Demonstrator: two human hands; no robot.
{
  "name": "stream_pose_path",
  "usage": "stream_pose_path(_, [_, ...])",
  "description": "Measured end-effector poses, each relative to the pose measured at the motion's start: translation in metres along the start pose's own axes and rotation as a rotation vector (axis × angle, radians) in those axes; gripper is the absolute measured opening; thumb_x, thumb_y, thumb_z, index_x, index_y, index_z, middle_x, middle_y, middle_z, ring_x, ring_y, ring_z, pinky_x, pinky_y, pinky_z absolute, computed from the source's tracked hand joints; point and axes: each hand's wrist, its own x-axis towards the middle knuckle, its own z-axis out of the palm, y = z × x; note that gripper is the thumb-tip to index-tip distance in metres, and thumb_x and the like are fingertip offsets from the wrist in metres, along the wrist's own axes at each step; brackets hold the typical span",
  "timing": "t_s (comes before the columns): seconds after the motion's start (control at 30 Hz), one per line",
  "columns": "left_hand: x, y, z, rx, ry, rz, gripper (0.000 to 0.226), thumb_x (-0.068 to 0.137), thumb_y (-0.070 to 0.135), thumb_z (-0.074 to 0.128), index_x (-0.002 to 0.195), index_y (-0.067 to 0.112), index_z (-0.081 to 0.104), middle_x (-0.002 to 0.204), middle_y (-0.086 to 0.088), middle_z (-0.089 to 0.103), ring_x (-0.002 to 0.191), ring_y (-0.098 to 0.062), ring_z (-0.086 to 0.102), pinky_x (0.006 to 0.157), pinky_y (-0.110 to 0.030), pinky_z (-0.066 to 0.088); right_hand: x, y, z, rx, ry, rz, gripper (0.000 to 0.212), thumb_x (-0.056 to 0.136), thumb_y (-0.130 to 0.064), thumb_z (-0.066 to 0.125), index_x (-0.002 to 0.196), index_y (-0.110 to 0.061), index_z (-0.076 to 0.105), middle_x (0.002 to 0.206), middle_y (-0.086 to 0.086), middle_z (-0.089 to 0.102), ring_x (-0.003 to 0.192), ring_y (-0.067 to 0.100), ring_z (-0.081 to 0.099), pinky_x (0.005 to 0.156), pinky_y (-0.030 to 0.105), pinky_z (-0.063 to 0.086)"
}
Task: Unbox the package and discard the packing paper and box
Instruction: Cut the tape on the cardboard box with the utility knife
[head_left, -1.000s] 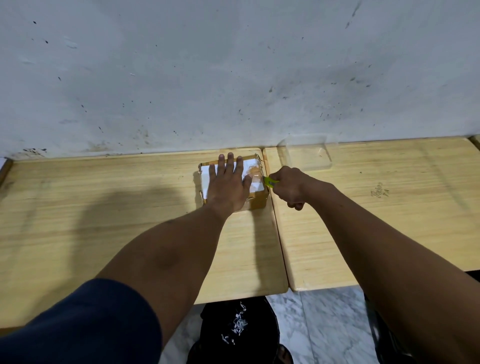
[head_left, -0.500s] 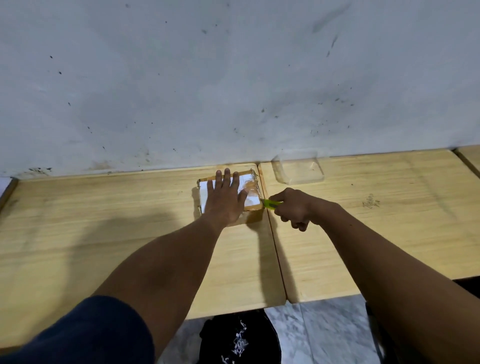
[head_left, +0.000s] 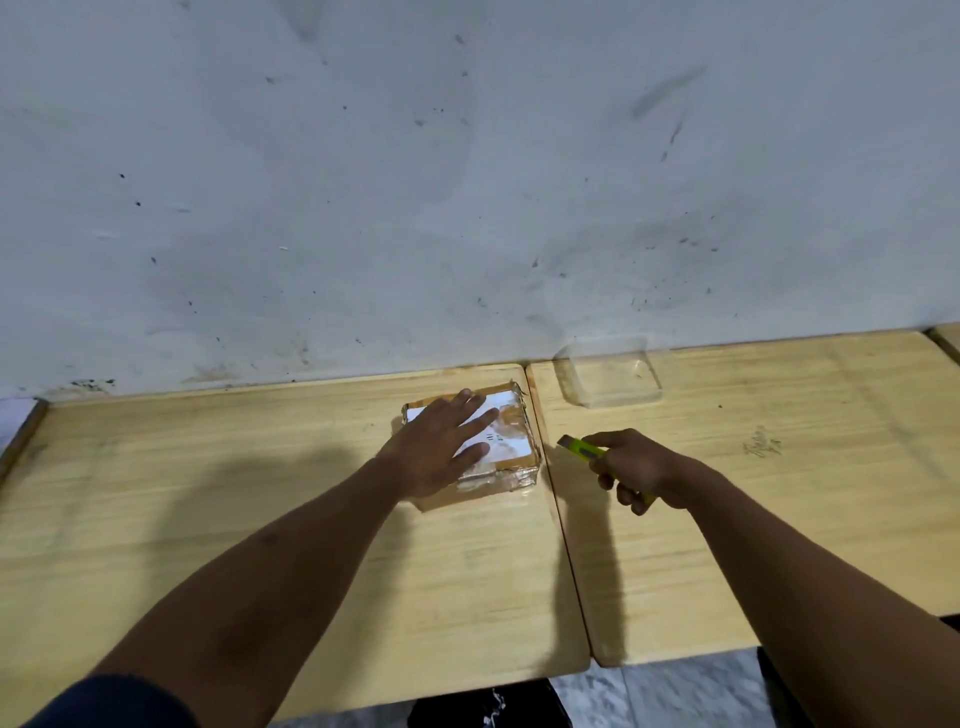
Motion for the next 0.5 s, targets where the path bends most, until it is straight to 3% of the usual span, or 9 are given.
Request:
stream_pose_path(0.17, [0.007, 0.023, 0.014, -0.111, 0.167, -0.246, 0.056, 0.101, 0.05, 0.028, 0.148, 0.023, 0.046, 0.158, -0.003, 0.036, 0.15, -0.022, 0.023, 0.12, -0.041, 0.022, 0.008, 0.003, 0.006, 0.1, 0.056, -0.038, 0.049, 0.095, -0.006, 0.045, 0.14, -0.026, 0.049, 0.074, 0.011, 0.05, 0.042, 0.016, 0.036, 0.045, 0.022, 0.032])
stream_pose_path(0.37, [0.043, 0.077, 0.016, -0.238, 0.193, -0.657, 0.053, 0.105, 0.041, 0.029, 0.155, 0.023, 0.029, 0.165, -0.004, 0.015, 0.153, -0.021, 0.002, 0.124, -0.04, 0.001, 0.008, 0.0, 0.008, 0.175, 0.131, -0.113, 0.049, 0.095, -0.008, 0.047, 0.139, -0.029, 0.05, 0.077, 0.012, 0.055, 0.047, 0.02, 0.043, 0.046, 0.027, 0.04])
stream_pose_path(0.5, [0.047, 0.081, 0.011, -0.266, 0.177, -0.661, 0.053, 0.104, 0.037, 0.036, 0.154, 0.023, 0.029, 0.165, -0.005, 0.014, 0.153, -0.023, 0.001, 0.123, -0.041, 0.001, 0.006, 0.0, 0.01, 0.213, 0.158, -0.146, 0.048, 0.095, -0.009, 0.048, 0.139, -0.028, 0.052, 0.077, 0.011, 0.057, 0.045, 0.019, 0.043, 0.045, 0.028, 0.039])
